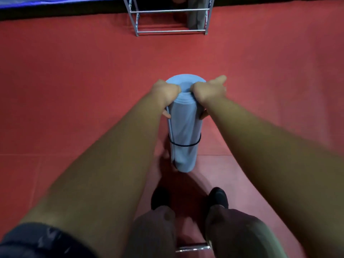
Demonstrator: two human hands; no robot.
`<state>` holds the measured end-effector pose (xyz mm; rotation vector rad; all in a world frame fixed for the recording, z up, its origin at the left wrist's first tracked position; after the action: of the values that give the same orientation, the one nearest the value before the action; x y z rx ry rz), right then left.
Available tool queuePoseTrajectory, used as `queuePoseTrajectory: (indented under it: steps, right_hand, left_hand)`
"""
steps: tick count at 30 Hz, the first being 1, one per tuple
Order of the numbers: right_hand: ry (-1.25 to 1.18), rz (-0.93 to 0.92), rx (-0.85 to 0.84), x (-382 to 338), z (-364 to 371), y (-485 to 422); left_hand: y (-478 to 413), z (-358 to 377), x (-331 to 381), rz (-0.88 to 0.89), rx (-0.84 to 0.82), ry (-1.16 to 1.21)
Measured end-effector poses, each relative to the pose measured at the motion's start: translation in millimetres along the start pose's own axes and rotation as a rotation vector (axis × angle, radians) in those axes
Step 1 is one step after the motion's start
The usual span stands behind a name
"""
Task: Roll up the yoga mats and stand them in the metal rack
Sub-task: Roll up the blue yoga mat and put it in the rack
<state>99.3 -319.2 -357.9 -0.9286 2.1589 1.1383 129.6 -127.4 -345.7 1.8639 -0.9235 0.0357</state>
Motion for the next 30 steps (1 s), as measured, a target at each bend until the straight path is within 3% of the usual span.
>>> queuePoseTrajectory:
  steps: [3,6,8,11,19,30]
  right_hand:
    - [-0.093,0.151,-0.058,17,-9,35]
    - [-0.069,0.248,-0.249,24,-12,65]
    - [0.0,0.234,-0.37,22,-19,85]
    - [0.076,0.153,-0.444,-1,-38,107]
    - [0.113,-0.038,-0.491,-151,-115,140]
    - [0.13,-0.365,-0.394,-396,-226,188]
  left_hand:
    - [21,7,-14,-0.042,-0.041,-0.011]
    - [51,6,-27,-0.053,0.008,-0.094]
    - [74,2,-26,0.0,0.068,-0.198]
    - [107,-6,-24,-0.02,0.026,-0.228]
    - [201,-98,79,0.022,0.068,-0.21]
    - [347,-255,236,0.231,0.223,-0.128]
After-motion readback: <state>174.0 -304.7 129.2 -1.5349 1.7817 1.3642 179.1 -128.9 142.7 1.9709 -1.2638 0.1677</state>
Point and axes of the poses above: each hand's wrist, its own y-axis away from the middle knuckle, its own z-axis out of the palm, x = y × z, the point moved 9 cm from there along -y, towards the middle knuckle, and after that the axes turned 10 degrees about -z, right-handed, at the moved point
